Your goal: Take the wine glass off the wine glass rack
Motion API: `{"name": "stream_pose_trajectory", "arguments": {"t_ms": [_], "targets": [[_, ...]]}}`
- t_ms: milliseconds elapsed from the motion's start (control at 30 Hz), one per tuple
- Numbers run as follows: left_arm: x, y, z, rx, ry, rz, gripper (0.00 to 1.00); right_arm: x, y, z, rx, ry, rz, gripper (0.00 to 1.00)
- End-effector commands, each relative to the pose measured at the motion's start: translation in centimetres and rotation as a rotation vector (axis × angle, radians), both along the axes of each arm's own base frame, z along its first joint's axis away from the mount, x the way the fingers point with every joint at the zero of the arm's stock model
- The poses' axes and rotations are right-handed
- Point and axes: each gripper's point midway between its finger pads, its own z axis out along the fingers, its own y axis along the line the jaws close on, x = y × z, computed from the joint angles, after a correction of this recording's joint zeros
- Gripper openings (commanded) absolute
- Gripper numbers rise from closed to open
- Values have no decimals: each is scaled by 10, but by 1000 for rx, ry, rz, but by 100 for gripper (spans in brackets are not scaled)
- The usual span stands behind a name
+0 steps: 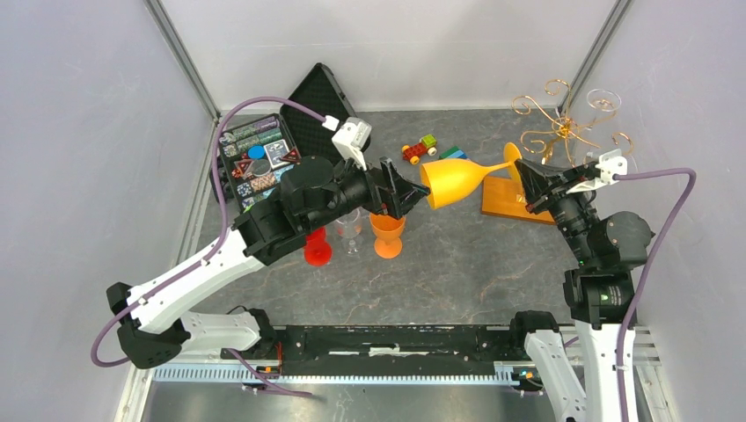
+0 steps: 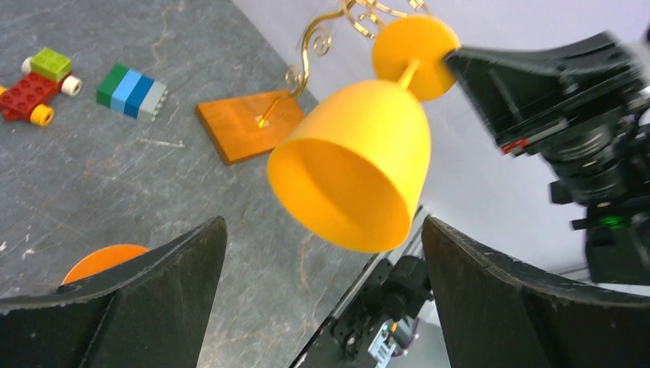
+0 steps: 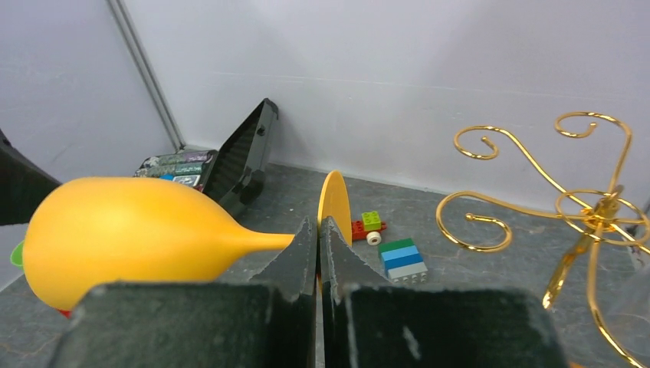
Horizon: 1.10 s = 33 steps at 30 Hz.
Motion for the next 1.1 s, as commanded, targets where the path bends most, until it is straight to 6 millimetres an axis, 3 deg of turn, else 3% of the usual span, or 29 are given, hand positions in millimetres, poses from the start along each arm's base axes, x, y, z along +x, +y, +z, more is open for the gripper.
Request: {"name": "stream_pose_trajectory", "arguments": {"t_ms": [0, 100, 333, 467, 733, 933, 1000, 1067], "targets": [[3, -3, 39, -168, -23, 21, 99, -4, 13, 10, 55, -62, 77, 0], [3, -10, 39, -187, 7, 6, 94, -1, 15, 6, 68, -63, 96, 0], [4, -25, 31, -205, 80, -18, 71, 6, 16, -3, 95, -53, 101, 0], [5, -31, 26, -213, 117, -18, 64, 9, 17, -6, 116, -51, 105, 0], [5, -39, 32, -230, 117, -46, 34, 14, 22, -16, 115, -32, 138, 0], [1, -42, 34, -215, 89, -82, 2, 12, 30, -18, 94, -33, 190, 0], [1, -39, 35, -201, 68, -82, 2, 10, 32, -18, 75, -37, 207, 7], [1, -36, 36, -181, 45, -75, 2, 10, 32, -18, 55, -39, 202, 31]]}}
